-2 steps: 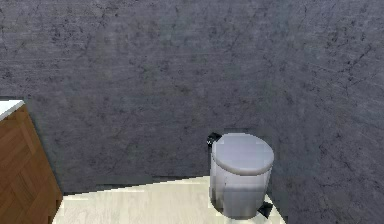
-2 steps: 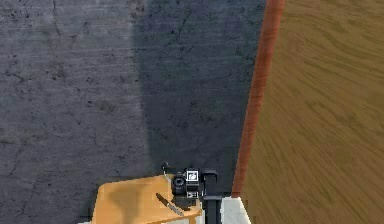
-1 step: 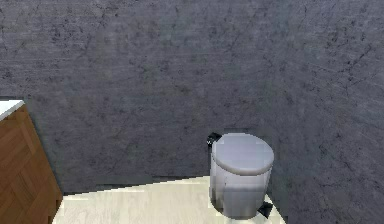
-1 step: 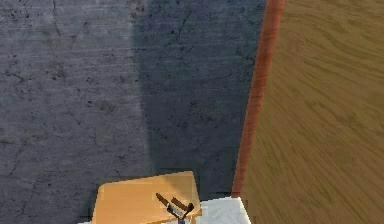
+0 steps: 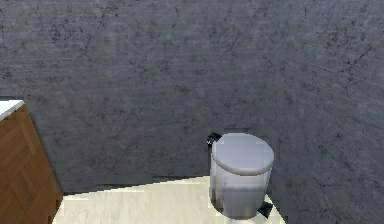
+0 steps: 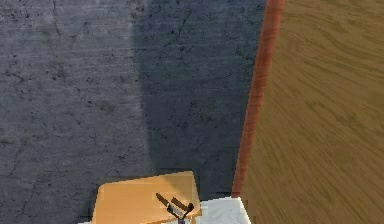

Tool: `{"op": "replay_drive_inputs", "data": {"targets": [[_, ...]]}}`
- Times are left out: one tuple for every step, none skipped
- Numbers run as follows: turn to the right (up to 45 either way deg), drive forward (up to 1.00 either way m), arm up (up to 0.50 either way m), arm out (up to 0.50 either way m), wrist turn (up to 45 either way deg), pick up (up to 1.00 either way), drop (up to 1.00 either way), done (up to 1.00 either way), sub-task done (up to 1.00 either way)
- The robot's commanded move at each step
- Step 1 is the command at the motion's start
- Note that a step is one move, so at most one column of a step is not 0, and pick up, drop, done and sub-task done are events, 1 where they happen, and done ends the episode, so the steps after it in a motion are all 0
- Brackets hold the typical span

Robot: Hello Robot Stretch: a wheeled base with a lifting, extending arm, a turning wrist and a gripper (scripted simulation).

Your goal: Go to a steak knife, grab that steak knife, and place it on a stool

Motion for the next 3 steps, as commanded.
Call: {"op": "replay_drive_inputs", "data": {"targets": [[0.0,0.0,0.1,0.0,0.0,0.0,0.0,0.0,0.0],[0.0,0.0,0.5,0.0,0.0,0.0,0.0,0.0,0.0],[0.0,0.0,0.02,0.0,0.0,0.0,0.0,0.0,0.0]]}}
